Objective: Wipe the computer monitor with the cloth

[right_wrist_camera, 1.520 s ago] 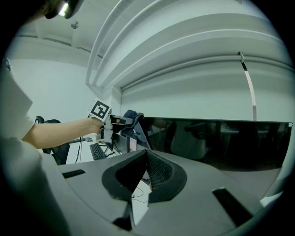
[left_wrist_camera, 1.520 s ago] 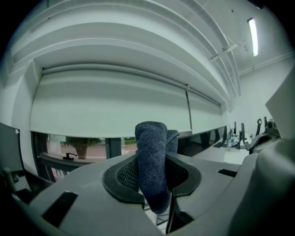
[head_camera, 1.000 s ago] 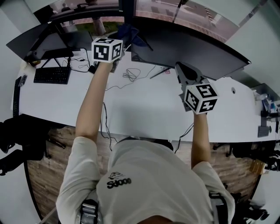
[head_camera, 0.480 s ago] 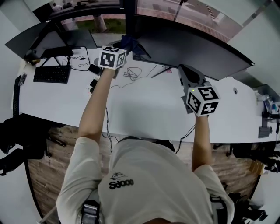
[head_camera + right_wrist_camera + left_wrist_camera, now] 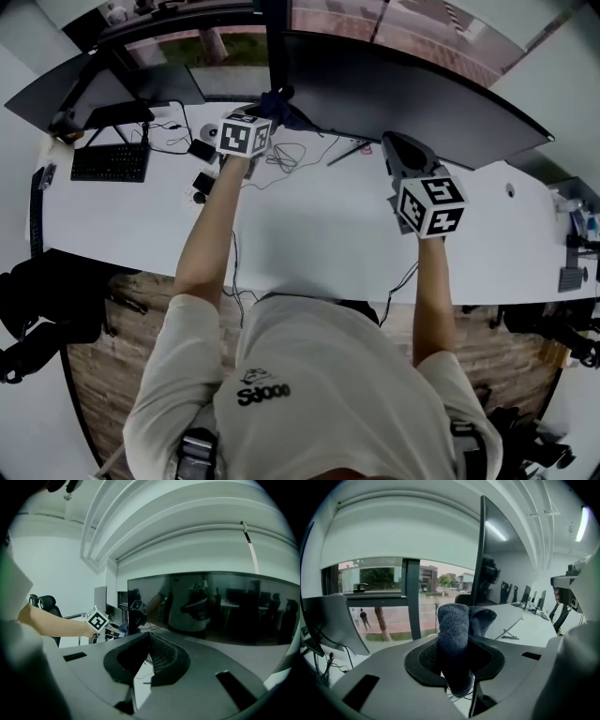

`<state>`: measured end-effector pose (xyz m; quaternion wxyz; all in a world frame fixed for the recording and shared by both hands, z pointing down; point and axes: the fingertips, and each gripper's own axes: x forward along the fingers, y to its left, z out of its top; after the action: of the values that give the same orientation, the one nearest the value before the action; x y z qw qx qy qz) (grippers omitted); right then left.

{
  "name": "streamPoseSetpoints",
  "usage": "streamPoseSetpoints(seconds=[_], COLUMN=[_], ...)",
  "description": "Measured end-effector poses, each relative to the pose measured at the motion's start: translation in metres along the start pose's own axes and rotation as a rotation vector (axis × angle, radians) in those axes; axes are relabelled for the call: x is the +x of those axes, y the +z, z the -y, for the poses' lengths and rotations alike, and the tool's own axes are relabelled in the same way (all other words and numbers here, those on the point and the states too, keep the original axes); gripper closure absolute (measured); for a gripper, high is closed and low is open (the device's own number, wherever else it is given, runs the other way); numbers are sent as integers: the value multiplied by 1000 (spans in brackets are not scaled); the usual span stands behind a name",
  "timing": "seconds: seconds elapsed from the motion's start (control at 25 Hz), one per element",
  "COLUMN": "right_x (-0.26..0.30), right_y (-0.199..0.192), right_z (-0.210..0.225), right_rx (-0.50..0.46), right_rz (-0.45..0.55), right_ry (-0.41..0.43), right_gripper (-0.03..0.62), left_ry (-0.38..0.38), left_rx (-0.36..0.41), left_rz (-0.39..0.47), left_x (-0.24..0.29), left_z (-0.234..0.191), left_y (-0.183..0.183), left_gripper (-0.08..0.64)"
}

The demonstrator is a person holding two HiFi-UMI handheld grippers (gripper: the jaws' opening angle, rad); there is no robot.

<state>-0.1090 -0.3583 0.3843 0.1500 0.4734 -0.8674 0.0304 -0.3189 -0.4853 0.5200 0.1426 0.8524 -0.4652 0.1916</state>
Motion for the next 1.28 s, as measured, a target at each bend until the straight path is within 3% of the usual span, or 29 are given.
streamPoseSetpoints(seconds=[0.2, 0.64, 0.84, 1.08, 1.28], right_x=[14, 24, 25, 22, 16], right_y=[-9, -21, -39, -51, -62], right_z=[4, 27, 32, 42, 50], right_rx=[17, 37, 58, 53, 50], right_rz=[-19, -54, -88, -115, -124], right_ry=[-4, -30, -34, -24, -9], right_gripper=[586, 586, 586, 586, 586], left_ry=[8, 32, 7, 19, -8], left_rx=[-22, -127, -202, -347, -566], left_rz=[-97, -160, -202, -135, -51], left_x=[21, 51, 59, 70, 75], left_z=[-8, -16, -8, 1, 7], left_y=[-32, -71, -100, -104, -109], left_gripper=[445, 446, 446, 446, 448])
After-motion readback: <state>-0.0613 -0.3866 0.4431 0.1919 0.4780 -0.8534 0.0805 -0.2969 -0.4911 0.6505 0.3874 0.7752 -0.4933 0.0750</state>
